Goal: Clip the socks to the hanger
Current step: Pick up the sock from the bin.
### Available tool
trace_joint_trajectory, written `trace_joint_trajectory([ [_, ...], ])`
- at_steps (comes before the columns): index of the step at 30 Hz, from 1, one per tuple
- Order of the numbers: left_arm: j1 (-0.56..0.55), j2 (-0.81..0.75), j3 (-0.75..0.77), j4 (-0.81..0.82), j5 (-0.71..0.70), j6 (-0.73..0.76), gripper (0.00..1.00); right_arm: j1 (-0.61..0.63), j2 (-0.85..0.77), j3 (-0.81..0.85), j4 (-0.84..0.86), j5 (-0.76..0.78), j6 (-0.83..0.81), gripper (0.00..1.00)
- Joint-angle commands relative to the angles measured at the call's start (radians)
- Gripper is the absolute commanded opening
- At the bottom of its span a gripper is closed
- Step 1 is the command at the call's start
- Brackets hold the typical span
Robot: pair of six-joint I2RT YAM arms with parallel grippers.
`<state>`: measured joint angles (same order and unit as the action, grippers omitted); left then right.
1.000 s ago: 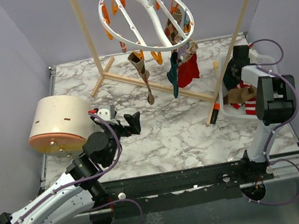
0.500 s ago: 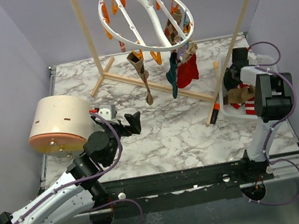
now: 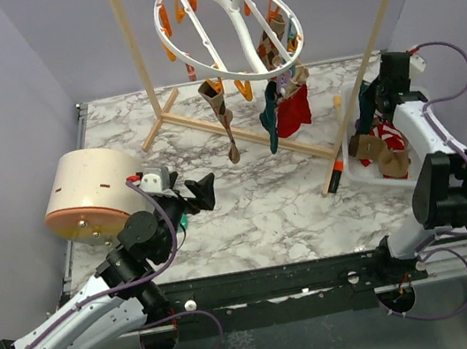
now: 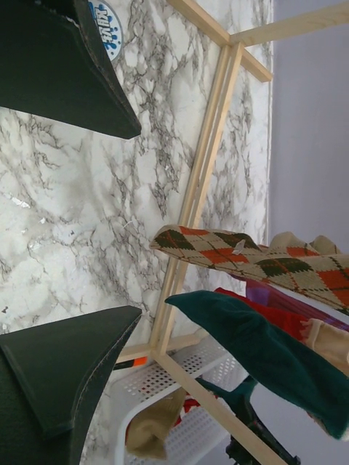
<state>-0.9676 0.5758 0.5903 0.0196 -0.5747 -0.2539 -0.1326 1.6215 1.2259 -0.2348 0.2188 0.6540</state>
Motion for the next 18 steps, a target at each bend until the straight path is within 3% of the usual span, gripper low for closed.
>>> trace_joint_trajectory([
  [1, 0.008, -0.026, -0.018, -0.001, 0.034, -0.021, 0.99, -0.002, -0.137, 0.023, -0.079, 0.05, 0.039, 0.0],
  [12, 0.007, -0.037, -0.021, 0.0, 0.044, -0.036, 0.99, 0.0, -0.575, -0.09, -0.186, 0.078, 0.033, 0.0],
  [18, 0.007, -0.035, -0.027, 0.017, 0.035, -0.025, 0.99, 0.074, -0.764, -0.137, -0.175, -0.029, -0.058, 0.0],
])
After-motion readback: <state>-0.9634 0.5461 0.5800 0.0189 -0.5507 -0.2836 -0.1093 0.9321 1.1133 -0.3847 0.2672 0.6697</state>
